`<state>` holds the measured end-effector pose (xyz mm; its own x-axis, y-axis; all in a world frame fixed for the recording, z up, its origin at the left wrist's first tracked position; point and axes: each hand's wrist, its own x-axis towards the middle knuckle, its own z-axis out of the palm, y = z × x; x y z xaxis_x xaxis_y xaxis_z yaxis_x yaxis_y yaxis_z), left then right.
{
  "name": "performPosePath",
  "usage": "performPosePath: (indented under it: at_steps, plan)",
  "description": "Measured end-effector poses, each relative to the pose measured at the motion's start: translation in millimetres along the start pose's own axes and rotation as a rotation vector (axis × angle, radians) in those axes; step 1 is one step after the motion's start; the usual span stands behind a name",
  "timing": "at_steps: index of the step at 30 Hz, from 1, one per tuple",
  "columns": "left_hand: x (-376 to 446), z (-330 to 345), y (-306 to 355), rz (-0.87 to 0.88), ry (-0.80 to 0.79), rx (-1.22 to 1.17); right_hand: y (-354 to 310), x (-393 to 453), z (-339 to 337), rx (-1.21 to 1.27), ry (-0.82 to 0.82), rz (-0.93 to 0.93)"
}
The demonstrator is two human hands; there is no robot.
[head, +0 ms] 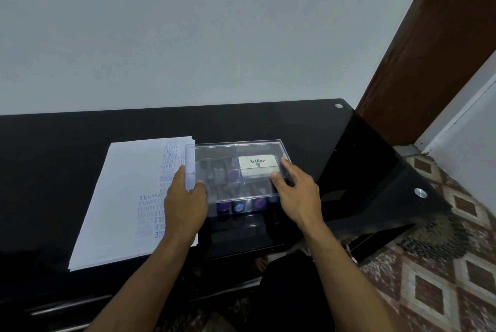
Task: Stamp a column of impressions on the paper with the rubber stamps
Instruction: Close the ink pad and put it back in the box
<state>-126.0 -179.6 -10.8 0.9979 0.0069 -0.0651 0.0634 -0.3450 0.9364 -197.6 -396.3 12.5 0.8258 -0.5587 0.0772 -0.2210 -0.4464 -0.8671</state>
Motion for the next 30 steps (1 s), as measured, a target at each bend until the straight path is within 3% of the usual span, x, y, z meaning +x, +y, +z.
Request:
performPosePath:
  at_steps: [21,30]
  plan:
    - [193.9,47.0,52.5,0.054,0.009,-0.112,-20.1,195.1,63.9,0.078,0.006,0.009]
    - [232.0,68.6,52.4,0.051,0.057,-0.132,-13.4,242.9,74.2,0.065,-0.009,-0.012]
